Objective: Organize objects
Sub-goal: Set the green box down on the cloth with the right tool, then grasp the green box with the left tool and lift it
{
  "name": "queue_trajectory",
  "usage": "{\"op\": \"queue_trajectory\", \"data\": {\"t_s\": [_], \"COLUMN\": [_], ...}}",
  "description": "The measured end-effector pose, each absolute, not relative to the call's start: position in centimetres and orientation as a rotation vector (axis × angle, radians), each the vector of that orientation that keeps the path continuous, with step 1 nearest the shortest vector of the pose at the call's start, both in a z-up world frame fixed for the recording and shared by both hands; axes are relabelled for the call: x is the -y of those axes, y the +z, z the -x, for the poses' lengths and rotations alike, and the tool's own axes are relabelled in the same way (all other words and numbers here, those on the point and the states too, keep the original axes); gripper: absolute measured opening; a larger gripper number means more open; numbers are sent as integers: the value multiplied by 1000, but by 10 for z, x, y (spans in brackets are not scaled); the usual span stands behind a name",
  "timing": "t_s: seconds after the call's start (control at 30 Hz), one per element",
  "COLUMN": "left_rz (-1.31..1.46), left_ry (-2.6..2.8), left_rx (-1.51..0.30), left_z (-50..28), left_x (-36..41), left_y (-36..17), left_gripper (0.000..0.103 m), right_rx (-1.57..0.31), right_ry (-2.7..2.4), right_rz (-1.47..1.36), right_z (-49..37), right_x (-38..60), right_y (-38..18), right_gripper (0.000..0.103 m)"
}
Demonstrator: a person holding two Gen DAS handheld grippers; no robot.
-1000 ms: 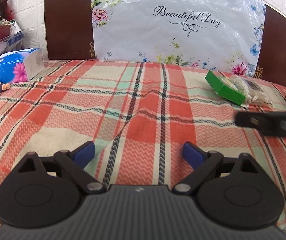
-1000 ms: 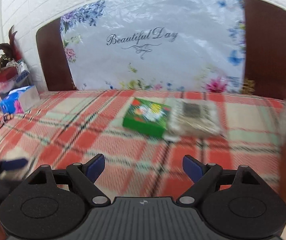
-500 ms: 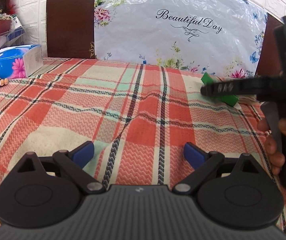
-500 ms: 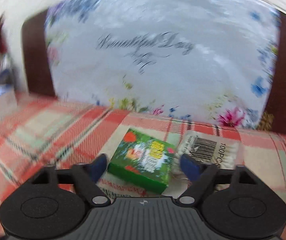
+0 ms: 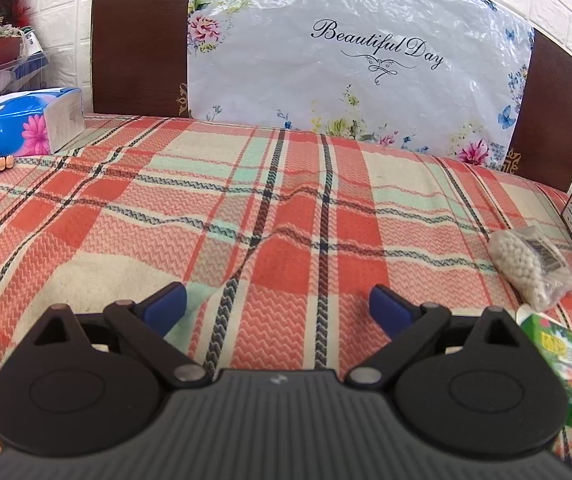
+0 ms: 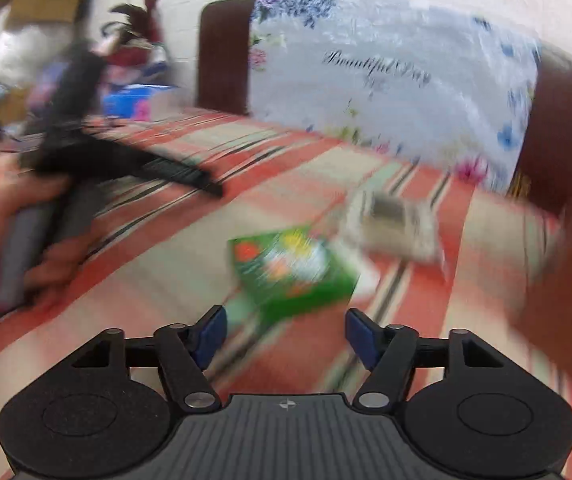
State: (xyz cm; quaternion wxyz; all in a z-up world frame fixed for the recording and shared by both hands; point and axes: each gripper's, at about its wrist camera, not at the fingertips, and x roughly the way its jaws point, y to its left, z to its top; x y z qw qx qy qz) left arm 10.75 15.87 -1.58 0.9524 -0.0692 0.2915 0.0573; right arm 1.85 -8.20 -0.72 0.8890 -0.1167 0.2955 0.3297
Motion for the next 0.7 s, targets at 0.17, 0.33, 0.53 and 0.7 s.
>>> {"op": "queue_trajectory", "data": {"t_s": [0.17, 0.33, 0.53, 0.7], "left_rz": [310, 323, 188, 226], "left_ry": [15, -194, -266, -286], "left_rx": [-633, -682, -764, -803], "left_z": [-103, -91, -89, -65], "left_x": [-169, -116, -65, -62], "left_y": [-3, 25, 6, 9], "left_gripper": [102, 96, 48, 44], "right_rx": [-611, -627, -619, -614], "right_ry": [599, 620, 640, 656], "right_rz": [219, 201, 215, 193], "right_z": [-20, -46, -55, -22], "right_x": [87, 73, 55, 75], "right_y": [-9, -13, -12, -12], "right_gripper": [84, 87, 71, 67]}}
